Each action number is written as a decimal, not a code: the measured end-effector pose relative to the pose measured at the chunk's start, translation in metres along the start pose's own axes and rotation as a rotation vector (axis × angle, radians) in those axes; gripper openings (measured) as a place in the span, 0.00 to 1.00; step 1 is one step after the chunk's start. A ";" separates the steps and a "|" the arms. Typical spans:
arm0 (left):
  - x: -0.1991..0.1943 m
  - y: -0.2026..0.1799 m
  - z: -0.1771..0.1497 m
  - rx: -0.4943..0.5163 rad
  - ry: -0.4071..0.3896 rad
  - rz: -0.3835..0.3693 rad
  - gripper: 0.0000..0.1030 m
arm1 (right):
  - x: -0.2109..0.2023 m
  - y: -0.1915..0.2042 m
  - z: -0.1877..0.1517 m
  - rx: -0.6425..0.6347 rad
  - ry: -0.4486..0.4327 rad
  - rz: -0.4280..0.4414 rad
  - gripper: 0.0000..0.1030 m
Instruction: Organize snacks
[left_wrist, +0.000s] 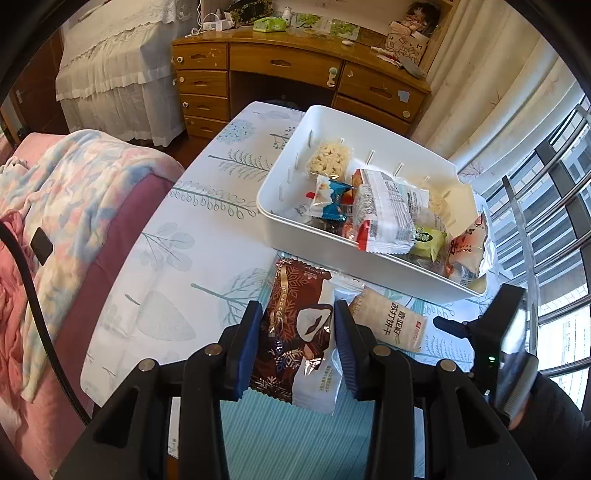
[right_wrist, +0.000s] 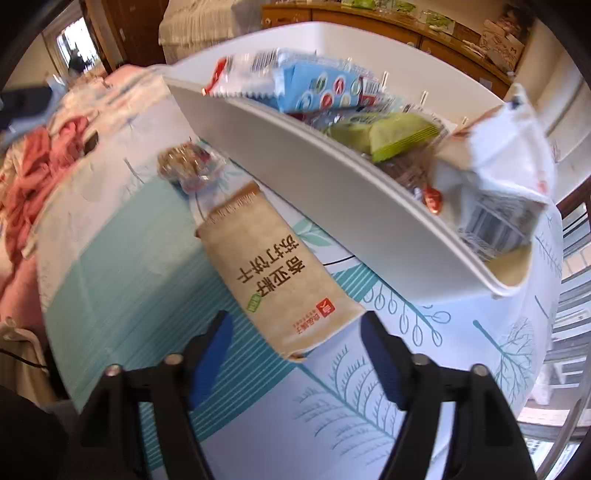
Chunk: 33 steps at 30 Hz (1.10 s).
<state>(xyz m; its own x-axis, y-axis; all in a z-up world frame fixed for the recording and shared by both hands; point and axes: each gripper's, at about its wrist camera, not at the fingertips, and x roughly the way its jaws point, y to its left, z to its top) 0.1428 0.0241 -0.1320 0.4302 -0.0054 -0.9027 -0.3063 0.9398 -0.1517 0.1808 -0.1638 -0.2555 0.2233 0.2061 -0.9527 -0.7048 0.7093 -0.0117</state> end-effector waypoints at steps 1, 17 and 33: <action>-0.001 0.003 0.001 0.003 -0.001 -0.001 0.36 | 0.003 0.001 0.001 -0.006 0.006 -0.003 0.77; -0.007 0.047 0.029 0.049 0.001 -0.025 0.36 | 0.035 0.014 0.030 0.085 0.042 -0.044 0.90; -0.011 0.035 0.067 0.186 -0.016 -0.115 0.37 | 0.020 0.017 0.024 0.296 0.102 -0.097 0.20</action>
<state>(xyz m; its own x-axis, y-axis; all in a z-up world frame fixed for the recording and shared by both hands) 0.1844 0.0796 -0.1006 0.4674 -0.1120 -0.8769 -0.0935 0.9801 -0.1750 0.1889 -0.1316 -0.2674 0.2008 0.0701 -0.9771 -0.4536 0.8907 -0.0294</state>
